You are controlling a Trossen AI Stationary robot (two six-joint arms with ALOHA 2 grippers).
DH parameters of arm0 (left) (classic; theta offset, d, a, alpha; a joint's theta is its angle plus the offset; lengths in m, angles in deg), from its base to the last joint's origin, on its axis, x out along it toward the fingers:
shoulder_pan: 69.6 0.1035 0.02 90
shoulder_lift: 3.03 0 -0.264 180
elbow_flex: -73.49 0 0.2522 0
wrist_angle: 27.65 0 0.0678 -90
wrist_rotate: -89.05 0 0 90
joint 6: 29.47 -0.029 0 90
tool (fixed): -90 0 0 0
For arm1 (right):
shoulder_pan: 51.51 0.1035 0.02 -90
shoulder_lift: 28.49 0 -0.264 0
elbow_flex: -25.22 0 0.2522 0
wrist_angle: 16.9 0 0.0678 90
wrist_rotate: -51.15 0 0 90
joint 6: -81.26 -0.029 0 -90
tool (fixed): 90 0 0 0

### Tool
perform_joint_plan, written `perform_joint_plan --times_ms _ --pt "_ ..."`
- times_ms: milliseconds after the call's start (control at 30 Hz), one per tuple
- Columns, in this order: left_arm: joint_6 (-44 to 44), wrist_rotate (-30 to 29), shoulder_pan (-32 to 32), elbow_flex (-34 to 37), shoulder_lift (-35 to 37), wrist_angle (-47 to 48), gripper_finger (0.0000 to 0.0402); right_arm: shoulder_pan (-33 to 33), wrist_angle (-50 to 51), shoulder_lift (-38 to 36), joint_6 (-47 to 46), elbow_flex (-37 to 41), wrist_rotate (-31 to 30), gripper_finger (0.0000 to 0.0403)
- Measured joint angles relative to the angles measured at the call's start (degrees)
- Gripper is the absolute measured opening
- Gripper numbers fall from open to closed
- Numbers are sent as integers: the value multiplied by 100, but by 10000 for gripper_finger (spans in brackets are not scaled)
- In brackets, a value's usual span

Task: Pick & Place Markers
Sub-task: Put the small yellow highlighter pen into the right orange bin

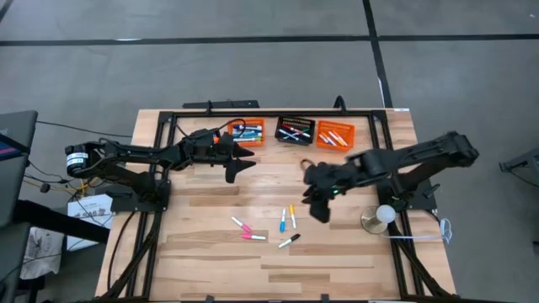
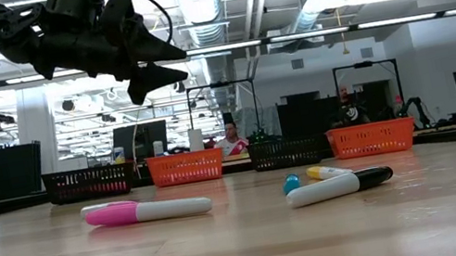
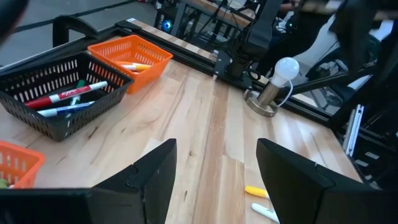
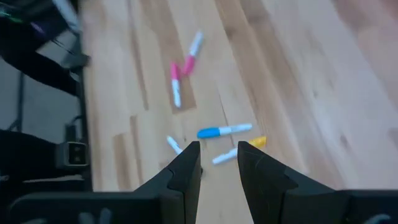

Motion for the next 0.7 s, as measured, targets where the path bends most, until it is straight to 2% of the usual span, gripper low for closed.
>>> perform_joint_plan --times_ms 100,400,567,700 --pt "-58 -6 0 0 0 -2 220 -42 1 481 -319 0 105 96" --pt "-69 -15 2 0 0 0 220 -228 -2 1635 -1096 4 1237 96" --pt "-69 -15 2 0 0 6 220 -226 -178 2065 -1438 4 1506 102" --pt "-74 -15 2 0 0 24 220 -224 -424 2340 -1799 2 1516 126"
